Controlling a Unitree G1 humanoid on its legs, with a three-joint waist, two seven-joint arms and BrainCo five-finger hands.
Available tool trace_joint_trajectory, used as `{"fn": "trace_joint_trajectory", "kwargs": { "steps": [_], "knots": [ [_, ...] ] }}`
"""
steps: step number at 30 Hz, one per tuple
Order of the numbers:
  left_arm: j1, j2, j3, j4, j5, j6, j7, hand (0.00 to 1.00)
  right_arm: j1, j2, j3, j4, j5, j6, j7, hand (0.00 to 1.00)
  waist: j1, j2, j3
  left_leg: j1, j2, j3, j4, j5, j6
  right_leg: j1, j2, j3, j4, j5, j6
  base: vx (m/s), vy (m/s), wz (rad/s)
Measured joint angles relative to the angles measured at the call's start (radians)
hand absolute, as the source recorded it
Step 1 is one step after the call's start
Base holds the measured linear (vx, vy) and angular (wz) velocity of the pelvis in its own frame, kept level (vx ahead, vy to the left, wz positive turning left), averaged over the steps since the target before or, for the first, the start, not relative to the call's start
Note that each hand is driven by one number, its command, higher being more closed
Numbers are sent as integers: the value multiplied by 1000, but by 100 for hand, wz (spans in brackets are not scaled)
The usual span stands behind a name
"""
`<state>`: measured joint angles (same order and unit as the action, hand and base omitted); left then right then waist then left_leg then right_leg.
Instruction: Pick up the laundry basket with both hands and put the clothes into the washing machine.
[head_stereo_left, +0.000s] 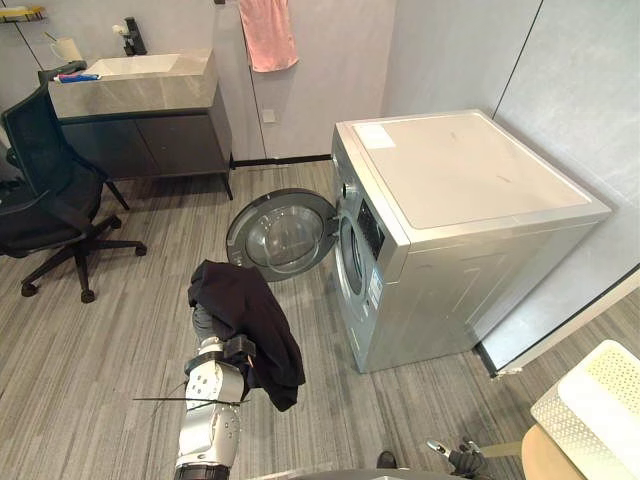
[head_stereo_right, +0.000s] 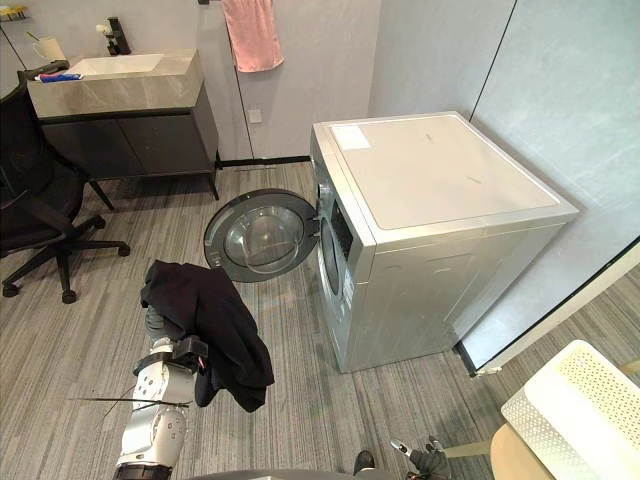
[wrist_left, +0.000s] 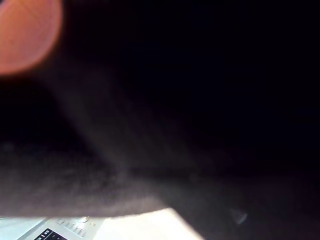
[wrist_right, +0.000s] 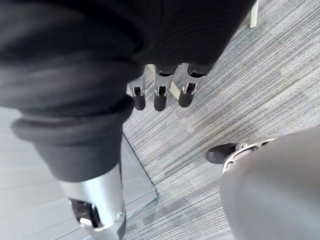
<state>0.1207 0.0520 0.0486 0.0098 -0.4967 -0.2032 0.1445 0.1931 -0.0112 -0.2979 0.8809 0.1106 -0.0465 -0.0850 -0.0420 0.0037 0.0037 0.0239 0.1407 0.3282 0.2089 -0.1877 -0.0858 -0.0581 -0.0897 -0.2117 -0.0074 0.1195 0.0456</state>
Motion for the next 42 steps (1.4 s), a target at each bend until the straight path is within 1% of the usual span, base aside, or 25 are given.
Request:
{"fn": "trace_joint_trajectory", "kwargs": {
  "steps": [9,14,16,17,18,19,20,21,23,24,26,28,29,30,31,32,33,34,35,36,37,39,40,41,42],
  "knots": [
    [68,-29,2,0,28,0,1,100,-11,-23,2,25,48,-15,5,0,2,4,0,-32,2,10,6,-2,4,1,-6,-12,-82,41,6,2,-3,-1],
    [91,-79,-5,-5,60,1,10,100,-38,-69,-3,105,88,-23,21,0,7,32,19,-122,8,-45,94,-41,22,-1,-24,-98,-81,19,29,-19,40,44],
    [90,-85,-50,-5,80,2,9,100,-26,-75,-30,122,85,-24,24,0,1,36,51,-126,-26,-105,107,-51,40,-9,-96,-195,89,-74,56,29,157,129],
    [89,-85,-63,-5,83,2,8,100,-11,-77,-41,121,80,-23,25,0,2,39,55,-112,-37,-113,104,-54,45,-20,-128,-204,178,-112,48,66,198,122],
    [98,-86,-82,-5,94,2,8,100,-2,-82,-45,115,72,-23,26,0,13,18,74,-83,-63,-133,97,-65,65,-77,-192,-191,389,-164,9,68,152,74],
    [107,-83,-88,-5,100,3,8,100,1,-81,-43,107,68,-23,27,0,15,14,78,-63,-78,-144,93,-69,75,-114,-223,-163,497,-163,-1,106,221,70],
    [118,-71,-95,-8,118,3,9,100,4,-68,-36,92,52,-25,33,0,16,4,89,-27,-102,-178,89,-73,92,-186,-250,-70,675,-141,-35,95,165,59],
    [124,-44,-103,-18,121,3,9,100,9,-37,-39,75,44,-36,35,0,15,7,95,-3,-107,-201,87,-85,106,-246,-215,13,794,-211,9,140,122,56],
    [116,-22,-113,-40,120,2,8,100,26,-17,-19,40,38,-44,42,0,-3,-12,97,7,-106,-245,75,-93,113,-297,-130,33,815,-301,17,193,-19,74],
    [95,-21,-141,-46,120,0,6,100,41,2,-16,20,37,-47,41,0,-1,-25,105,12,-108,-273,68,-97,116,-323,-86,11,763,-315,13,245,-50,89],
    [79,-24,-181,-46,118,1,5,100,59,15,-20,5,43,-44,39,0,-3,-30,110,25,-107,-311,68,-119,112,-339,-54,-53,639,-312,8,350,-68,67],
    [61,-32,-198,-46,118,3,5,100,74,17,-19,-20,45,-42,39,0,-1,-31,110,54,-106,-325,71,-157,104,-337,-53,-139,515,-290,-14,410,-88,35],
    [48,-37,-199,-48,119,3,5,100,82,24,-18,-34,45,-38,39,0,0,-37,103,79,-107,-331,70,-191,97,-312,-64,-211,434,-259,-50,503,-131,29],
    [50,-52,-200,-47,120,6,5,100,92,20,-19,-46,47,-34,41,0,-11,-27,93,125,-87,-334,70,-210,93,-279,-63,-247,455,-201,-113,538,-123,28],
    [56,-64,-201,-47,121,10,3,100,91,13,-16,-54,47,-34,42,0,-17,-3,84,130,-69,-315,108,-212,90,-264,-48,-262,466,-227,-110,598,-100,47],
    [51,-86,-203,-49,121,21,-7,100,87,3,-18,-76,47,-34,45,0,-54,21,86,47,-24,-267,323,-189,57,-221,-25,-307,462,-255,-125,597,-122,37],
    [51,-114,-192,-50,120,24,-10,100,92,1,-19,-95,48,-36,45,0,-53,42,98,-45,40,-232,600,-81,4,-158,11,-298,448,-281,-133,603,-128,14],
    [54,-112,-193,-50,120,25,-12,100,94,-3,-13,-98,49,-35,44,0,-40,50,98,-89,73,-224,723,21,-9,-127,33,-277,435,-291,-140,587,-91,-88],
    [57,-112,-188,-49,117,26,-11,100,94,-15,6,-108,55,-35,40,0,3,51,101,-163,135,-208,929,119,-47,-77,76,-218,414,-311,-149,576,-5,-125],
    [57,-111,-186,-49,117,26,-11,100,93,-17,18,-117,57,-35,40,0,11,56,100,-205,156,-205,1015,117,-44,-51,89,-196,408,-319,-153,651,11,-144],
    [58,-108,-180,-49,117,28,-11,100,89,-12,46,-136,57,-36,40,0,6,38,105,-284,191,-192,1115,92,-5,8,93,-161,374,-323,-151,521,7,-89],
    [63,-106,-173,-48,118,35,-12,100,85,3,83,-154,56,-35,41,0,7,8,103,-350,229,-152,1057,47,58,75,87,-65,301,-317,-141,529,82,-116],
    [75,-106,-164,-49,121,36,-15,100,67,8,118,-163,51,-36,41,0,17,-1,101,-350,229,-138,918,18,99,104,83,17,261,-305,-123,476,172,-174],
    [90,-105,-161,-49,123,38,-18,100,58,12,140,-164,43,-36,41,0,31,-2,99,-334,204,-157,757,-1,102,104,75,85,250,-299,-113,350,281,-205],
    [109,-104,-161,-48,125,41,-25,100,39,15,162,-162,40,-39,41,0,51,0,97,-304,149,-233,552,-19,72,87,68,159,253,-294,-104,256,298,-197]
  ]
}}
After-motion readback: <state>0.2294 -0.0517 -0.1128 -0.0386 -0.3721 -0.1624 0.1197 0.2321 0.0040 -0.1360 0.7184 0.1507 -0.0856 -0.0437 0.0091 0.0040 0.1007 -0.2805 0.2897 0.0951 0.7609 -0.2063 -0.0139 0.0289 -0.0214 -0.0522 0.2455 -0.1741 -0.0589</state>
